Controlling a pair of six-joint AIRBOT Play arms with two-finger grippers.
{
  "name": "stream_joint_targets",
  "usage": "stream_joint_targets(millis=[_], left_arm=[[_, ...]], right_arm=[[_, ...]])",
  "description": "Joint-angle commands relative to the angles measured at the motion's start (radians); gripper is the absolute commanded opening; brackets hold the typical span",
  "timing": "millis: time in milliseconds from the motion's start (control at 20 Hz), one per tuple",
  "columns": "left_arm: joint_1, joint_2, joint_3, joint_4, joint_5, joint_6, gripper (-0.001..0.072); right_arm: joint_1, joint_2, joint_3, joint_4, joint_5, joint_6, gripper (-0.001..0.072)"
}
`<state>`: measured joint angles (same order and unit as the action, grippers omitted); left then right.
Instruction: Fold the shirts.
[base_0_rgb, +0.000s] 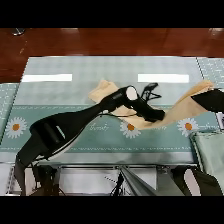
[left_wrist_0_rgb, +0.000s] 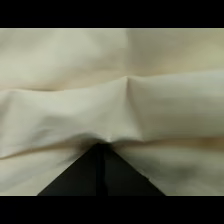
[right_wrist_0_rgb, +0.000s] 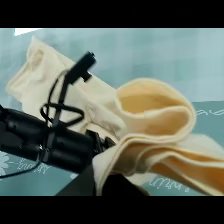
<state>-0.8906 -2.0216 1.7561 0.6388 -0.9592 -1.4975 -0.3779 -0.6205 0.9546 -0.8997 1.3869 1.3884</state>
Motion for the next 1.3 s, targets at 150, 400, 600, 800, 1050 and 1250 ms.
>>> stream_joint_targets(millis=[150, 400, 600, 800, 1050, 1250], left_arm=[[0.133, 0.046, 0.059, 0.062, -0.135, 0.032, 0.0023], [0.522, 0.335, -0.078, 0.256, -0.251, -0.015, 0.0023], [0.809, 0.689, -0.335, 0.472, -0.247, 0.045, 0.0024], [1.01, 1.051, -0.646, 0.469, -0.16, 0.045, 0.0023], [1.02, 1.363, -1.019, 0.365, -0.052, 0.045, 0.0024], [0.993, 1.409, -1.197, 0.249, -0.022, 0.045, 0.0024]], right_arm=[[0.0, -0.013, -0.001, 0.089, -0.01, -0.003, 0.002], [0.06, -0.081, 0.0, 0.219, -0.043, -0.037, 0.002], [0.376, -0.224, 0.026, 0.261, -0.232, -0.047, 0.002], [0.631, -0.554, 0.219, 0.261, -0.38, -0.055, 0.002], [0.74, -0.985, 0.531, 0.24, -0.406, -0.061, 0.002], [0.76, -1.17, 0.658, 0.248, -0.362, -0.016, 0.002]])
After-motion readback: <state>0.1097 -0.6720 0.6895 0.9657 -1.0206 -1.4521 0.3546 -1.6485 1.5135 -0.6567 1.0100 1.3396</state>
